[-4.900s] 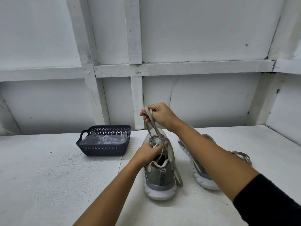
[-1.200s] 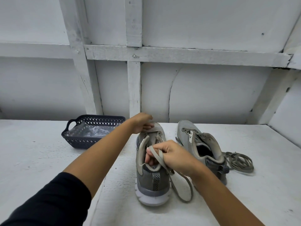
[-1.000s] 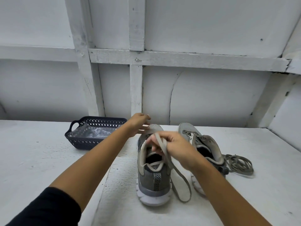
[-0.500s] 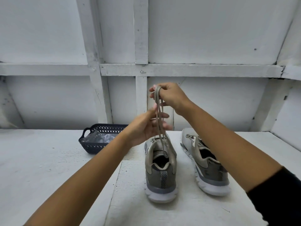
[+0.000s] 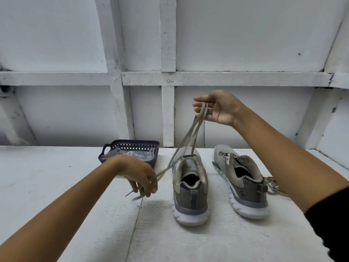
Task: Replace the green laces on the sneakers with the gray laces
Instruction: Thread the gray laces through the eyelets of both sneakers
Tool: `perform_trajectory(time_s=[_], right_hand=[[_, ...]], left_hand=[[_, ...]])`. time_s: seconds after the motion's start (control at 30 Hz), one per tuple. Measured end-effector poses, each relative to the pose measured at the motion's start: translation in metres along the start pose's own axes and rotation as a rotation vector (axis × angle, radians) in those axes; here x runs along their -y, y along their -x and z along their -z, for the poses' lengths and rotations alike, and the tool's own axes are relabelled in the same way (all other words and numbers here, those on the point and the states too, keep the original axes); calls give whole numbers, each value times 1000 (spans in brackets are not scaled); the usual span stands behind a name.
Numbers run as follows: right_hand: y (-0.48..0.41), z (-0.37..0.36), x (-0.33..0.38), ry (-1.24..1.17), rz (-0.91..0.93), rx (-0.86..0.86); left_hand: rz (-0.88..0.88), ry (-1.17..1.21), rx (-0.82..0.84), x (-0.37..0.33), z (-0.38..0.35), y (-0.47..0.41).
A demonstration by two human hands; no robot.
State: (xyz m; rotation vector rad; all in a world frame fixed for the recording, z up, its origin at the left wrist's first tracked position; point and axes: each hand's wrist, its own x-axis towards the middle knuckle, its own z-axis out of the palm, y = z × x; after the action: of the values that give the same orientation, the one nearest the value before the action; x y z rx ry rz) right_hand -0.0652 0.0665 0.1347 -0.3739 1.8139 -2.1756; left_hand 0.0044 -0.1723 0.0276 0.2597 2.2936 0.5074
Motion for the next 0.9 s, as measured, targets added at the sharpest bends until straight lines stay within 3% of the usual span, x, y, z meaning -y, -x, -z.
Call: perform_trajectory(time_s=[0.1,0.17,0.23,0.33,0.73,0.9], right_hand=[[11,-8,0,224,43,49],[19,-16,-1,337,71,93],[26,-24,-3,407,93,127],[32,-31,-8,469,114,146],[40,-53,-23,602,139,232],[44,-55,-26,533,102,243]], left_hand=[[-83,-31,-99,-8,12,4],[-196,244,-334,-19,22,5],[-287,675,-465,-37,31,5],[-315,988,-375,-62,39,2],[-313,1110,-365,-70,36,9],[-295,1355,-460,-54,42,14]])
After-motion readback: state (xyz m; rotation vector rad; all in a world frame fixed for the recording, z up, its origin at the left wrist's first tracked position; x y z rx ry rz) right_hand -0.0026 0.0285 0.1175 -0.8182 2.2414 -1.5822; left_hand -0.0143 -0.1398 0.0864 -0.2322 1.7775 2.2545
